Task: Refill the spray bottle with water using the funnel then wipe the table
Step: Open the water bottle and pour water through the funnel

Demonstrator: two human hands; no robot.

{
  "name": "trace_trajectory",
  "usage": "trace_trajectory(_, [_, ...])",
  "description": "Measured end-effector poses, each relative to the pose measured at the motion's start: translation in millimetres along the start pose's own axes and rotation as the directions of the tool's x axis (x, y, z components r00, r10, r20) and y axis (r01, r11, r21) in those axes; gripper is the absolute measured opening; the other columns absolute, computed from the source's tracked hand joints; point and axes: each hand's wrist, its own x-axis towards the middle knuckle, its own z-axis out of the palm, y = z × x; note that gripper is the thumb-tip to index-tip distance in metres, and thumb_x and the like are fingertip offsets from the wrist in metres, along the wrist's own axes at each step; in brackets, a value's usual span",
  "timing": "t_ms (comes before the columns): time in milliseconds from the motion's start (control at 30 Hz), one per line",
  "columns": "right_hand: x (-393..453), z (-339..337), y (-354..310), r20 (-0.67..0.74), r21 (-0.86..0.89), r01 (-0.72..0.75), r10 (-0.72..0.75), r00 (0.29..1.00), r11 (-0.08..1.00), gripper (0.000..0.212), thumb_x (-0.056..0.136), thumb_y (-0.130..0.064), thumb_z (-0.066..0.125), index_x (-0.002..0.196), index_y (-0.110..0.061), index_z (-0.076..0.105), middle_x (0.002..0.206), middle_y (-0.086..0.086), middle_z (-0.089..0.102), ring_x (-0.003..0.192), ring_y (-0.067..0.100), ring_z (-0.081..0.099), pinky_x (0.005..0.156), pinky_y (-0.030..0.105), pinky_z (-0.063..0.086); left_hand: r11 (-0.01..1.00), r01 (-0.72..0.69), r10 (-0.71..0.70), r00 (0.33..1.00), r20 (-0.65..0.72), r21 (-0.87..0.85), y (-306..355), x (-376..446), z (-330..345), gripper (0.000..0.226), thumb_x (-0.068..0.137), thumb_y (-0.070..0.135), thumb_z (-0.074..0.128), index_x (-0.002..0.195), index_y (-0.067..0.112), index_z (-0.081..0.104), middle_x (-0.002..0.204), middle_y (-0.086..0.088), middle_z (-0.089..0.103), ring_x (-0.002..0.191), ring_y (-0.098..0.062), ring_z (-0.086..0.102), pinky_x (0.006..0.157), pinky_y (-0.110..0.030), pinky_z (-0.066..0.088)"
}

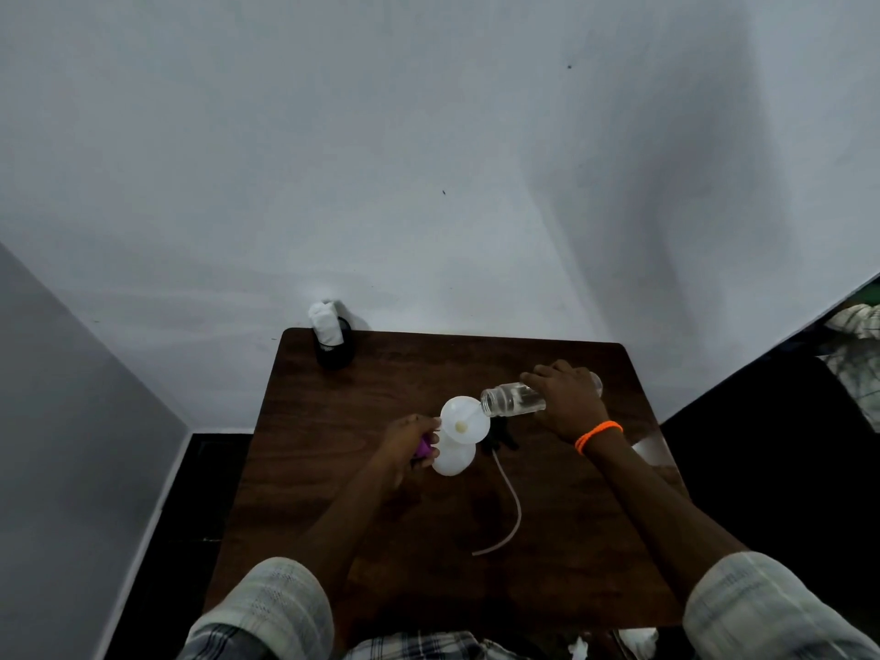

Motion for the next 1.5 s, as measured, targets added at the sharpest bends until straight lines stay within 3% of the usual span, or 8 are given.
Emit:
trace_trajectory(567, [0,0,0,-0.037,0.032,0.0,0.001,0.999,0.999,0.059,0.067,-0.032,0.08,0.124,-0.026,0.067,0.119,-0.002,0.068,0.105,0.03,0.058,0.081,0.044,0.047,1.0,-0.013,0.013,1.0,0.012,-0.005,-3,-1,-2,0.014,0.084,0.02,0.072,0.085,0.007,0.068,0.073,-0.013,0.064,0.046,-0.022,0.055,0.045,-0.029,0.042])
trace_trajectory(1100, [-3,-5,-2,-0.02,0.013,0.003,-0.002,1.0,1.0,0.058,0.076,-0.03,0.075,0.132,-0.026,0.062,0.129,0.0,0.064,0.115,0.03,0.054,0.09,0.046,0.045,1.0,-0.016,0.016,1.0,0.023,-0.001,-2,-7,-1,0.014,0.087,0.019,0.071,0.088,0.006,0.068,0.074,-0.013,0.063,0.047,-0.021,0.055,0.046,-0.029,0.043])
trace_trajectory(1500, [-2,-4,0,-0.026,0.025,0.004,-0.003,1.0,1.0,0.058,0.072,-0.029,0.076,0.129,-0.025,0.064,0.123,-0.001,0.066,0.11,0.03,0.056,0.085,0.046,0.046,0.999,-0.031,0.029,0.999,0.03,0.044,1,-13,0,0.015,0.09,0.021,0.068,0.086,0.007,0.065,0.071,-0.01,0.061,0.041,-0.016,0.054,0.038,-0.022,0.039])
